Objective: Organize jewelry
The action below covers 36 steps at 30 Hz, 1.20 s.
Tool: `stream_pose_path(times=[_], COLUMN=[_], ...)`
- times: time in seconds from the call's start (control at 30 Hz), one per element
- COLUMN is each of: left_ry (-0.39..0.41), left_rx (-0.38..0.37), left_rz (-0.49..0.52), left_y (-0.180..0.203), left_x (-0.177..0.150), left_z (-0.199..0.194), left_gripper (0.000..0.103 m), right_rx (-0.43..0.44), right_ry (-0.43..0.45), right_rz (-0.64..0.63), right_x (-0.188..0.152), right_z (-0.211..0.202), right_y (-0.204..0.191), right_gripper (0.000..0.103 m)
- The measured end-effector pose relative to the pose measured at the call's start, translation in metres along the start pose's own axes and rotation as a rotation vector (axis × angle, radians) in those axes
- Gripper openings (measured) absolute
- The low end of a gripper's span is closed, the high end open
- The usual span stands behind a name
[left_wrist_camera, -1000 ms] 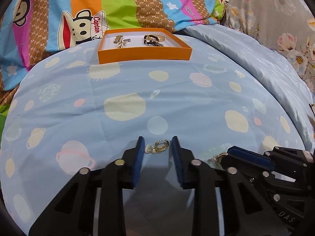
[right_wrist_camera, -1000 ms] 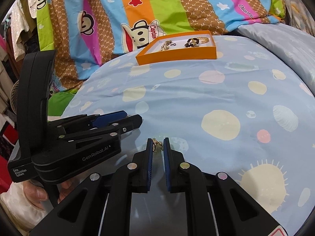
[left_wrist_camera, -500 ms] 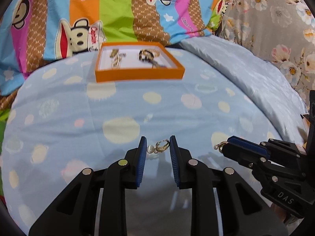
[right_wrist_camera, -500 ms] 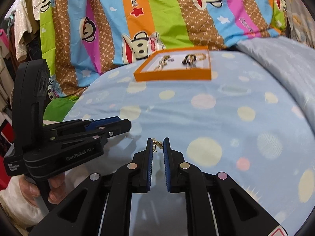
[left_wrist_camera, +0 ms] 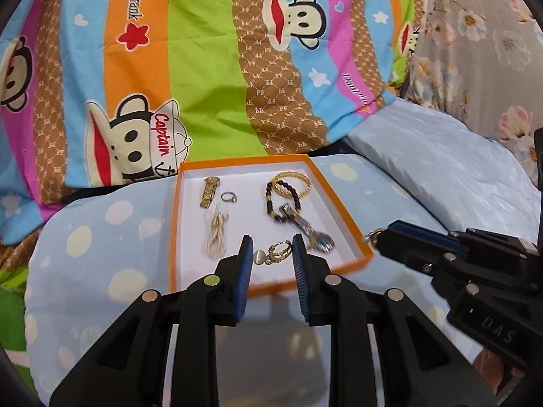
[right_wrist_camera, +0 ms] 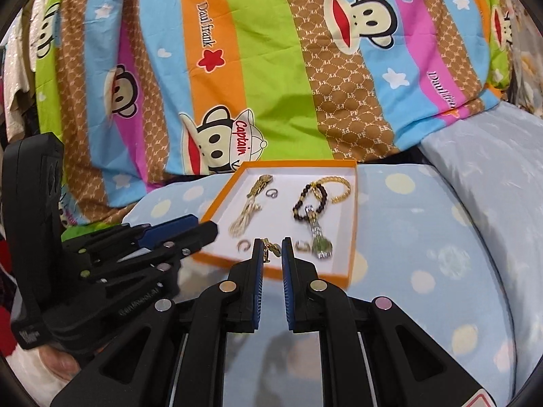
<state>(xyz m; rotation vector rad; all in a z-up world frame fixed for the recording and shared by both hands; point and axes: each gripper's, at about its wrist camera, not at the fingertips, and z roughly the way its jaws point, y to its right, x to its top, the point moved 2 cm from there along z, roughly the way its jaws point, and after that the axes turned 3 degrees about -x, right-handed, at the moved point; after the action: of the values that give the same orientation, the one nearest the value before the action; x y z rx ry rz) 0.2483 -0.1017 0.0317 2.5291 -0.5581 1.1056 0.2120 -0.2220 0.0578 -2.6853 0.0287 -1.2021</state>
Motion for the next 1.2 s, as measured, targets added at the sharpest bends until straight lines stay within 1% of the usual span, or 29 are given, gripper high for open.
stream_pose_path(times=[0.17,0.23,0.33,0.4,0.47,0.5,0.53,0.6,0.7,0.77,0.83,0.9,0.97,1.0,1.1,1.2], left_ry=[-0.055,-0.079,-0.100,-0.097,-0.102,-0.098,-0.091,-0.075,-0.044,-0.018,0.013,0.035,0.056,0.064,0.076,0.079], left_rx=[0.028,0.034,0.022,0.015,0.010,0.007,0.002,-0.007,-0.021,-0.021,-0.005,0.011,0.031,0.037,0.041,0.072], left_rz=[-0.023,-0.038,-0.058,-0.069,-0.089,-0.099,-0.109,-0.125,-0.152,-0.158,-0.150,-0.140,-0.123,-0.118,-0.108,-0.083], left_y=[-0.013,-0.019,-0.027,-0.031,-0.036,-0.038,-0.041,-0.044,-0.048,-0.049,-0.047,-0.044,-0.040,-0.038,-0.032,-0.022], left_x=[0.010,0.011,0.009,0.009,0.010,0.010,0.011,0.014,0.019,0.022,0.023,0.021,0.016,0.013,-0.002,-0.021], left_z=[0.054,0.072,0.086,0.089,0.091,0.091,0.090,0.085,0.073,0.061,0.044,0.027,0.008,0.000,-0.024,-0.040], left_gripper=[0.023,0.023,0.024,0.024,0.030,0.037,0.043,0.046,0.055,0.056,0.057,0.059,0.059,0.059,0.066,0.066], right_rx=[0.002,-0.007,0.001,0.013,0.029,0.041,0.054,0.067,0.067,0.069,0.057,0.039,0.014,0.005,-0.045,-0.072], right_ry=[-0.053,-0.066,-0.090,-0.103,-0.099,-0.093,-0.088,-0.076,-0.043,-0.019,0.005,0.038,0.069,0.078,0.098,0.094], right_rz=[0.034,0.038,0.048,0.042,0.052,0.060,0.067,0.067,0.069,0.079,0.075,0.065,0.055,0.049,0.019,0.008], right_x=[0.014,0.014,0.014,0.013,0.014,0.015,0.015,0.018,0.021,0.022,0.021,0.018,0.010,0.006,-0.013,-0.035], right_z=[0.058,0.072,0.091,0.098,0.101,0.101,0.100,0.097,0.087,0.075,0.061,0.042,0.021,0.013,-0.014,-0.029], right_y=[0.013,0.015,0.020,0.021,0.023,0.024,0.025,0.025,0.026,0.028,0.028,0.029,0.027,0.027,0.018,0.009], right_gripper=[0.010,0.011,0.011,0.011,0.012,0.012,0.013,0.013,0.014,0.014,0.015,0.020,0.029,0.030,0.030,0.036])
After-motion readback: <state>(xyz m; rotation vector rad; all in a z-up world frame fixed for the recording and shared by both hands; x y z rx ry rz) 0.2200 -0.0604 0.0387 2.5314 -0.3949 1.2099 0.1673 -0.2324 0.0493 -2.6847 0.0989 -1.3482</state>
